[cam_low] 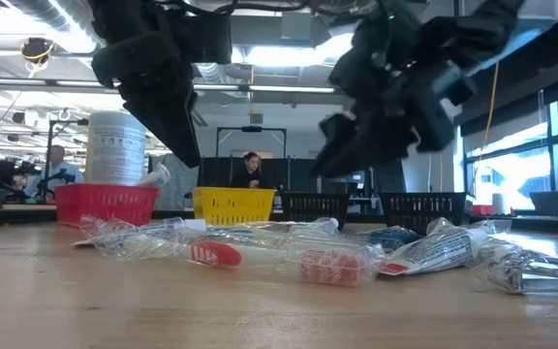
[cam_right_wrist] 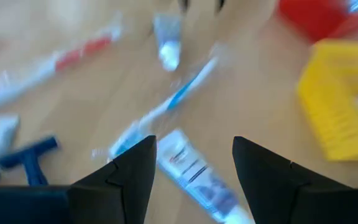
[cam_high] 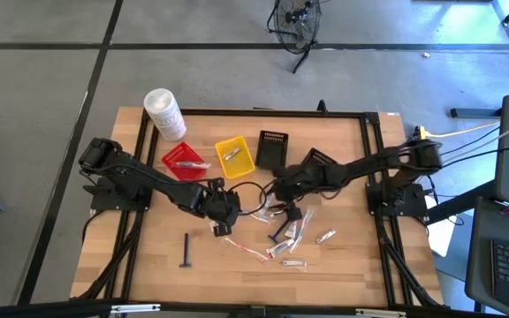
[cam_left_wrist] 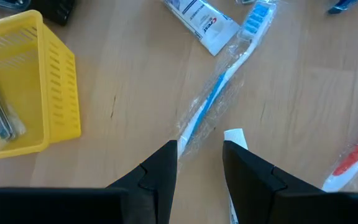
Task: Pick & Place Travel size toiletries
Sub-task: Put the toothpaste into the left black bin, then put the razor into the right black bin
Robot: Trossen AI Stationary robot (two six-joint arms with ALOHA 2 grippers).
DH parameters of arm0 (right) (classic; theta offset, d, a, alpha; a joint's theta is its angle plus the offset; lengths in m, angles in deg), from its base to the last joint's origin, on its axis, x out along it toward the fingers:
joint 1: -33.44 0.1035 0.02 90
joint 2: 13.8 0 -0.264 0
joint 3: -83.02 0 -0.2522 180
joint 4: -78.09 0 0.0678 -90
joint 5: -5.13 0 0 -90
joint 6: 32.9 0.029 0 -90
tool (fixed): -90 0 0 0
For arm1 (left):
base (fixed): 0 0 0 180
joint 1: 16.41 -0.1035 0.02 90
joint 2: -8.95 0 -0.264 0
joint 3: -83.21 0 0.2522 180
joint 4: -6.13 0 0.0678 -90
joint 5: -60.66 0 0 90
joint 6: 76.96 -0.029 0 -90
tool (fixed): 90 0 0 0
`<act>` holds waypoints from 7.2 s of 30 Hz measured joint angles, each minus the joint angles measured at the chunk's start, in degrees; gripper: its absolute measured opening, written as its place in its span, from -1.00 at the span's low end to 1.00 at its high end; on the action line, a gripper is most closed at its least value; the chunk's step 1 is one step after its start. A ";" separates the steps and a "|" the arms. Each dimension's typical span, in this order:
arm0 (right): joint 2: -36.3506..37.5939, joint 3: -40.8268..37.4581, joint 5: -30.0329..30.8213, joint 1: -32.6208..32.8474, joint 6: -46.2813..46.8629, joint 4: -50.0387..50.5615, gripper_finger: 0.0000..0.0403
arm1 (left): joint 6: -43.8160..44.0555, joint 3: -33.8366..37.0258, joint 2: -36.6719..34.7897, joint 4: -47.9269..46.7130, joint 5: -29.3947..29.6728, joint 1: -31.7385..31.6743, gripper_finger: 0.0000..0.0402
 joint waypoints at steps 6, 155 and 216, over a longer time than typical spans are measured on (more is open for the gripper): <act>-7.56 7.45 7.63 1.70 -6.01 7.88 -0.01 | -0.01 0.00 0.00 -0.02 -0.31 0.22 -0.38; -5.05 17.07 9.16 7.37 12.23 36.61 -0.17 | 0.47 0.00 -0.02 2.43 -0.24 0.17 -0.38; -8.31 17.03 5.94 14.68 12.78 35.21 -0.21 | 3.49 0.02 -0.04 -4.55 1.75 0.17 -0.38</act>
